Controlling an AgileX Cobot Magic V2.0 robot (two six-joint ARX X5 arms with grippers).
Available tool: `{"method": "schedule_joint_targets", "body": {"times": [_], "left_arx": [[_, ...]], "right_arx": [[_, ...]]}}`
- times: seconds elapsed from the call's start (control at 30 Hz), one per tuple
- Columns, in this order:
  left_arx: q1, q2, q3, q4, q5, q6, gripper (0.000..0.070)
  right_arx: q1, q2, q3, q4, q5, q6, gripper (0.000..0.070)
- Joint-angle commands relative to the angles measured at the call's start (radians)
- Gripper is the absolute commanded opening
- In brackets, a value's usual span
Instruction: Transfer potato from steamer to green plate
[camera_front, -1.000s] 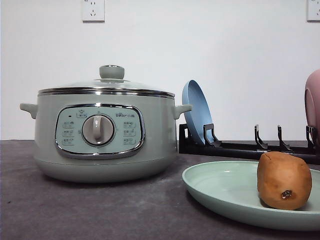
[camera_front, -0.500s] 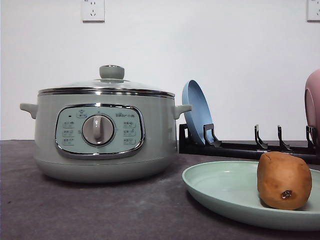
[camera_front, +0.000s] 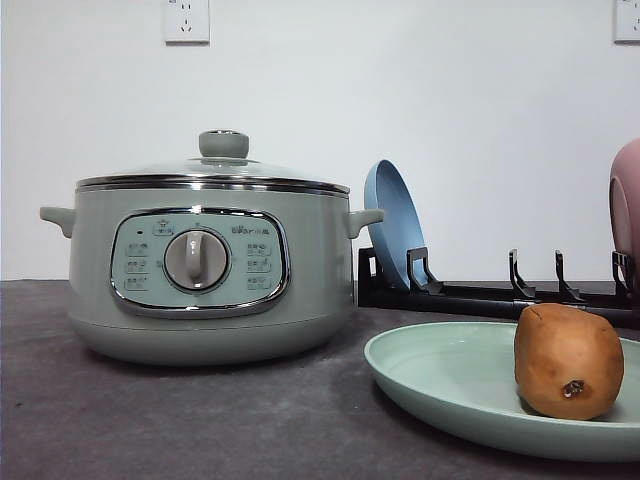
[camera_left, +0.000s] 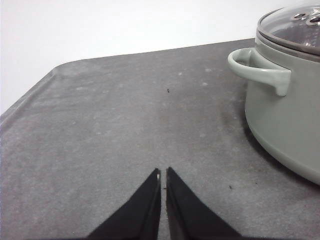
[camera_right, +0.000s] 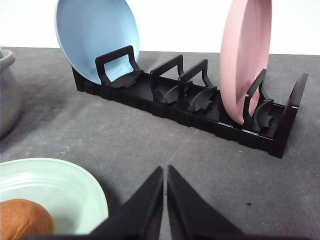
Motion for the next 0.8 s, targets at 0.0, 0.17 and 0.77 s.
{"method": "schedule_joint_targets", "body": {"times": [0.0,0.17,0.77], "left_arx": [[0.000,-0.002,-0.017,-0.012,0.000,0.001,0.0012],[0.000,-0.002,-0.017,-0.011,0.000,0.001,0.0012],[0.000,-0.002,-0.017,-0.011,0.000,0.001,0.0012]], "right_arx": [[0.003,0.000,-0.004,0.006,0.000,-0.007,0.0000],[0.003,0.000,-0.004,0.006,0.000,-0.007,0.0000],[0.003,0.000,-0.004,0.006,0.000,-0.007,0.0000]]}}
